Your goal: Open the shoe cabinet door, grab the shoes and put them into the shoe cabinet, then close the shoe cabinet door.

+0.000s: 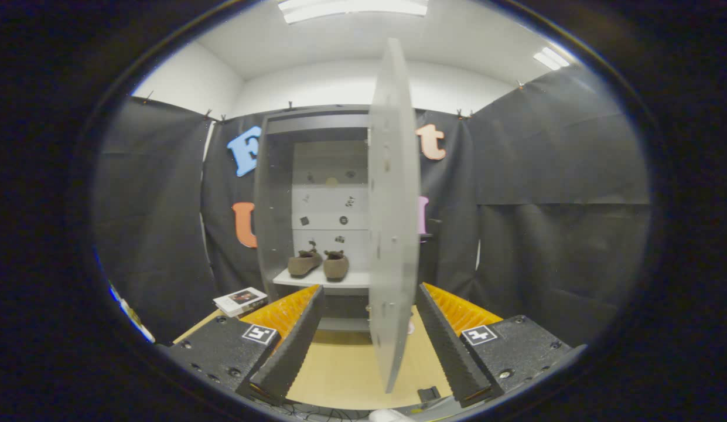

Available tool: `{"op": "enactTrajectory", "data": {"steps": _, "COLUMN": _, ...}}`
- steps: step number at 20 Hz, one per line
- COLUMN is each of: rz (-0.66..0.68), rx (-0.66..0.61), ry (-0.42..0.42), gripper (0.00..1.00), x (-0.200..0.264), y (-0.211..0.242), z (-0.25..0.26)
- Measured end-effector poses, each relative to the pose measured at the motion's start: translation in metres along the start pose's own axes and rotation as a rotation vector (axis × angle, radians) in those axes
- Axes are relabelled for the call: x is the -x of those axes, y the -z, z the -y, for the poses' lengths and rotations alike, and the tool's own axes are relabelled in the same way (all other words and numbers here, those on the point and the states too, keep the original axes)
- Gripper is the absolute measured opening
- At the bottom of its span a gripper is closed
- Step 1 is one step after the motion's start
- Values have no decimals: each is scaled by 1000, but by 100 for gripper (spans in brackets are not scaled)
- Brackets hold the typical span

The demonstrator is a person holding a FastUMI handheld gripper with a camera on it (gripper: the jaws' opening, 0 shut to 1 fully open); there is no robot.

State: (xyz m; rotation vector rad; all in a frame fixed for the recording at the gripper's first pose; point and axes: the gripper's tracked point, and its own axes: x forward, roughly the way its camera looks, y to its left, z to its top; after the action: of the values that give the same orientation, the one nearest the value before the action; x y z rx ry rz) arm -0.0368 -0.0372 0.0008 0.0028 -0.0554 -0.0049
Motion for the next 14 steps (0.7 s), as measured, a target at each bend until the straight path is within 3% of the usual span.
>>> {"op": "enactTrajectory", "data": {"steps": 3, "rz": -15, "rx": -25, "ry": 48, "gripper": 99, "x": -16, "y": -4, "z": 51}}
{"op": "enactTrajectory", "data": {"steps": 7, "rz": -28, "rx": -102, "ry": 43, "gripper": 100, "x": -59, "y": -5, "z": 97}}
{"op": "enactTrajectory", "data": {"steps": 11, "rz": -43, "rx": -158, "ry": -38, "gripper": 99, "x": -104, "y": -9, "z": 113}}
{"op": "enactTrajectory", "data": {"steps": 14, "rz": -70, "rx": -123, "ry": -123, "gripper": 100, "x": -115, "y": -4, "z": 105}}
